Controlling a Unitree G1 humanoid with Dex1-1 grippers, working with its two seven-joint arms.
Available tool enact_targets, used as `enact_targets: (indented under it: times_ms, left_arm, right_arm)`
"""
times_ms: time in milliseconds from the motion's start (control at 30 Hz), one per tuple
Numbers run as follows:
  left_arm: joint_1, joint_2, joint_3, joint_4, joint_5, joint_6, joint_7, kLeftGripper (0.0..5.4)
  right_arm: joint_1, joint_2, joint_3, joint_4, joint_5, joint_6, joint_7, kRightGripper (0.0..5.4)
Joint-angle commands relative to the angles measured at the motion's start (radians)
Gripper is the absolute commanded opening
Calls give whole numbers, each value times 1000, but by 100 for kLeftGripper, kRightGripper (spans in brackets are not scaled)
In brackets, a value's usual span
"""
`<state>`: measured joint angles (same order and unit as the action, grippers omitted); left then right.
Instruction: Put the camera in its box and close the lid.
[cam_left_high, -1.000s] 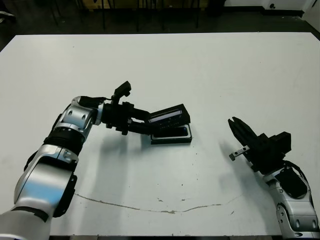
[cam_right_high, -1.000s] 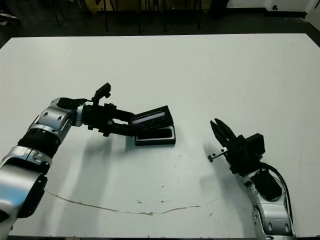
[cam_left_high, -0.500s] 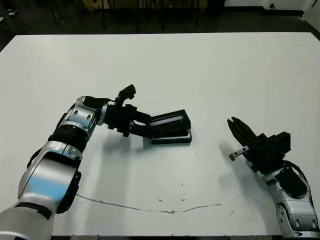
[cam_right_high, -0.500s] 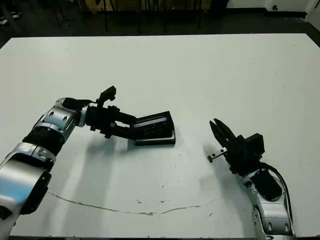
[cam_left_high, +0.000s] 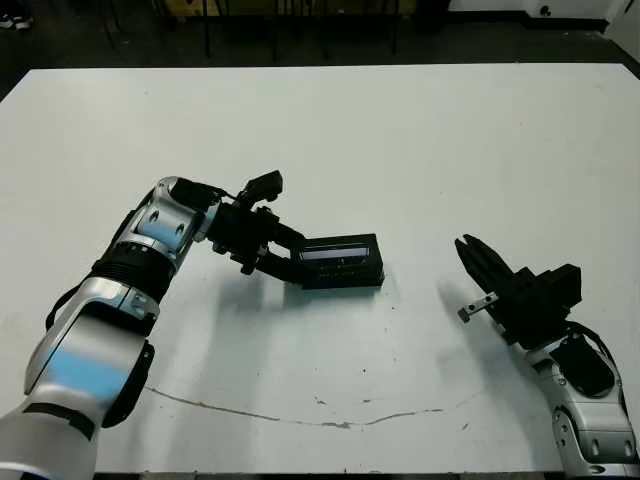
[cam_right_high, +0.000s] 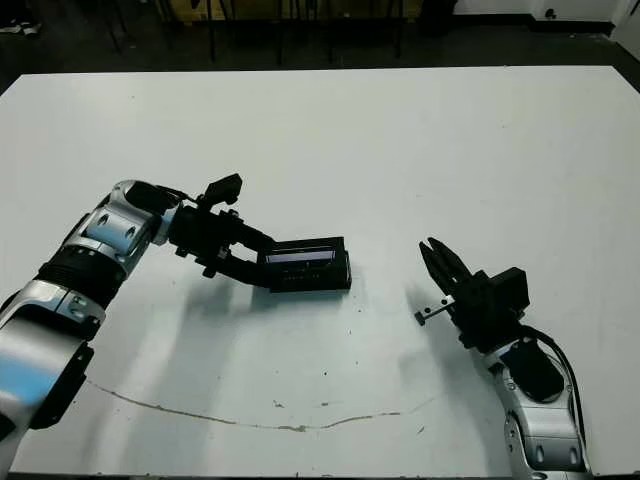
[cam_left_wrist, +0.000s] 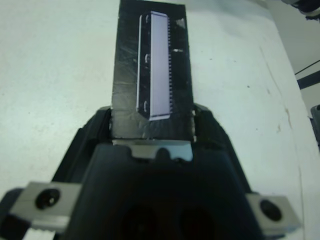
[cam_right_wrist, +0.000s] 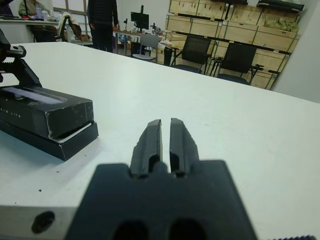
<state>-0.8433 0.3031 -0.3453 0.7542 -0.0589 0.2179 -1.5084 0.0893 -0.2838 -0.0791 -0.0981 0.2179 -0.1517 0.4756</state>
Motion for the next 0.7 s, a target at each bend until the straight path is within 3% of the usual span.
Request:
enact_targets:
  times_ms: [33,367,533,700]
  left_arm:
    - [54,-7,-12,-10,9,-1,7,266]
    - [172,-51,-71,-121,82,0,237,265]
    - [193,-72,-104,-110,96,-32,260,265]
    - [188,-74,-122,-99,102,-56,254,265]
  right_arm:
    - [19,-7,1,-11,-11,26,-13,0]
    - [33,-9,4,-39,-32,42,-36,0]
    - [39,-8,3,-55,-32,64,-42,0]
    - [40,-2,0,-42,-22,40,-31,0]
